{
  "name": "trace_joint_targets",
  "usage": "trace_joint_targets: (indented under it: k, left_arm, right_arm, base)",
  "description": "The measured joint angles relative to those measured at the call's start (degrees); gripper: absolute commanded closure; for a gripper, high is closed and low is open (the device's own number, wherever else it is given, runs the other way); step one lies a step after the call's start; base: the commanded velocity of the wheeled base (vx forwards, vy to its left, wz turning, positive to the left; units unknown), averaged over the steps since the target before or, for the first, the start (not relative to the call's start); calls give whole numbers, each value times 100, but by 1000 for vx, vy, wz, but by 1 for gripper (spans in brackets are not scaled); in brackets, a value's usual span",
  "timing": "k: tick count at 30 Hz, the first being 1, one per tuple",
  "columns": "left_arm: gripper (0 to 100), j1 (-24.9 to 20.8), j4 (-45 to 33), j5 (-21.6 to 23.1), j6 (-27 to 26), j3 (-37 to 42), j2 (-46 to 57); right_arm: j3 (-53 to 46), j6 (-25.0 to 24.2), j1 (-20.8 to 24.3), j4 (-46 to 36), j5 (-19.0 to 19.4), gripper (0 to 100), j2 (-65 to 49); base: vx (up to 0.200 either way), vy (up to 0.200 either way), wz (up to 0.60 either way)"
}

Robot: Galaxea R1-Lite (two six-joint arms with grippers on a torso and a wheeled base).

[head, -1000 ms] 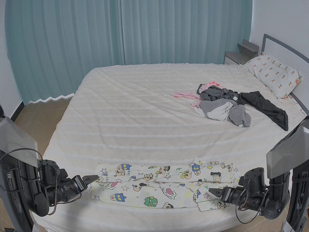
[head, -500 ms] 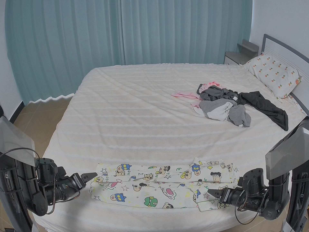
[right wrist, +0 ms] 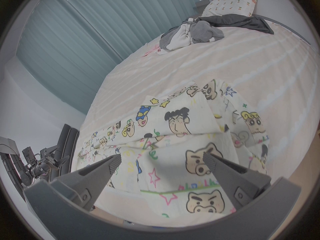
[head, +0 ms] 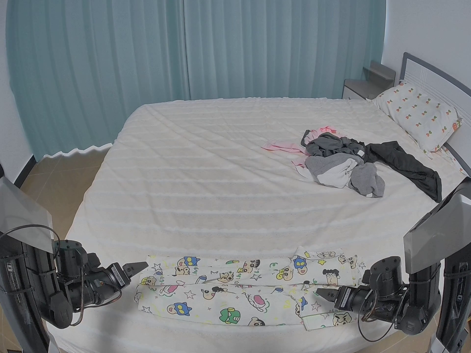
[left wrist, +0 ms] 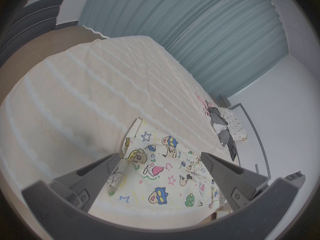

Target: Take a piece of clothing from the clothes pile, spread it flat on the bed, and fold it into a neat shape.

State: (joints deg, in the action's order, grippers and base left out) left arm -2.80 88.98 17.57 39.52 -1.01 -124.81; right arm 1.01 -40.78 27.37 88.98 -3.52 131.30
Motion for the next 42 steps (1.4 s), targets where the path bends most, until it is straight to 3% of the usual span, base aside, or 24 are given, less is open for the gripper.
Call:
trace_joint_targets:
  k: [26,31,35,42]
  left_arm:
    - [0,-11,0,-2,-110,0,-61]
    - [0,80,0,17,-773,0,-162]
    - [0,265,0,20,-2171,-78,-430]
    - [0,340,-361,-5,-3031,-714,-848]
  right_arm:
    - [0,-2,46,0,0,0,37]
    - [0,-6,46,0,2,0,48]
    - [0,-11,49,0,-2,0,63]
    - [0,-17,52,0,0,0,113]
  base:
    - [0,0,0]
    - [0,0,0]
    - [0,0,0]
    - [0,0,0]
